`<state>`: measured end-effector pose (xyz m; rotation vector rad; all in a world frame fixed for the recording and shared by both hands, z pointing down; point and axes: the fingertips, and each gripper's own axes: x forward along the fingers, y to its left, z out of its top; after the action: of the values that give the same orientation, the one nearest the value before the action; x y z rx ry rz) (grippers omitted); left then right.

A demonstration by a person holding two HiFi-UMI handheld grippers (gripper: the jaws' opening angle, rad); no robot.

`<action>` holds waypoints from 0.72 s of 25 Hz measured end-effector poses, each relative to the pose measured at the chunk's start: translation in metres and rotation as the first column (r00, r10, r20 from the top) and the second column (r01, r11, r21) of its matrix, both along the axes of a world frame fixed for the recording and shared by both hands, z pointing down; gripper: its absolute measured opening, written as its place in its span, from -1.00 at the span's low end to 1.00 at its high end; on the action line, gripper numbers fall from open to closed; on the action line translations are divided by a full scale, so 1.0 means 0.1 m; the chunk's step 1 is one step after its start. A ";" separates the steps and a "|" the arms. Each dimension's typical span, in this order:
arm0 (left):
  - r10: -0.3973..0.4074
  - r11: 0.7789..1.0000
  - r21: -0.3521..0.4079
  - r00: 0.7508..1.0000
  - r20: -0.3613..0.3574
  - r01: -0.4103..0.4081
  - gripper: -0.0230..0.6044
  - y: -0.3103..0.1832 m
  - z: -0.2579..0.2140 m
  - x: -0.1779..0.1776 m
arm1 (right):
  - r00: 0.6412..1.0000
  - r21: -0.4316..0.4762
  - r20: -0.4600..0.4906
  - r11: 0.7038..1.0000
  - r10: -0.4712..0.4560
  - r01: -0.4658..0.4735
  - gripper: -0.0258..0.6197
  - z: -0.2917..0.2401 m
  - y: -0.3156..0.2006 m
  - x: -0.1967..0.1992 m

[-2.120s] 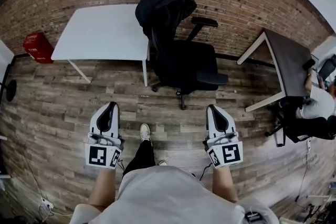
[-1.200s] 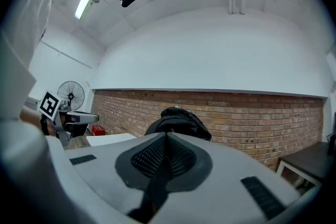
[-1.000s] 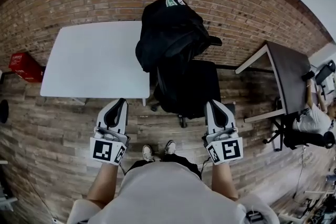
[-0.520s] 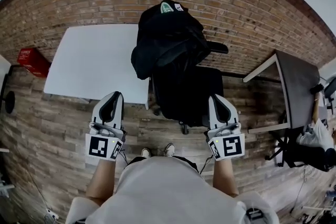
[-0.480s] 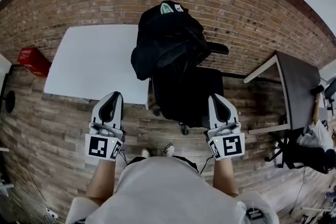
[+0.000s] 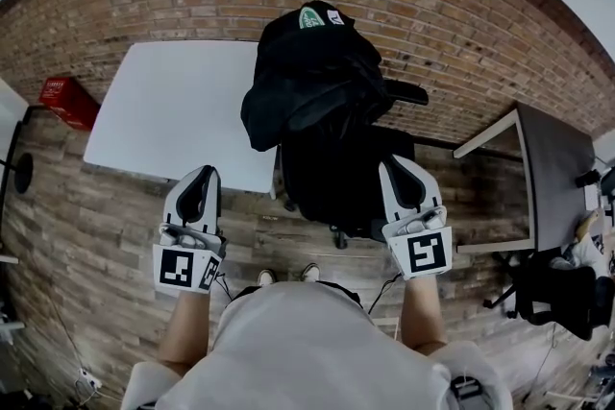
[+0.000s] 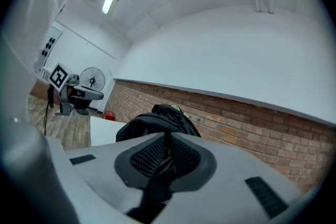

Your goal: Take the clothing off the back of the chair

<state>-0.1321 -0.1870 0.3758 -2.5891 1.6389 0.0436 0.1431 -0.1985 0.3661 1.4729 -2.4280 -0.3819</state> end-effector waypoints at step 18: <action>-0.087 0.996 -0.029 0.995 0.039 0.088 -0.80 0.12 0.03 -0.26 | 0.832 0.026 -0.549 0.994 -0.073 0.104 0.53 0.40 -1.39 -0.50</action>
<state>-0.1582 -0.1747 0.3790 -2.5204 1.7514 -0.0351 0.0927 -0.3371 0.4064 1.0725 -2.0285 -0.7798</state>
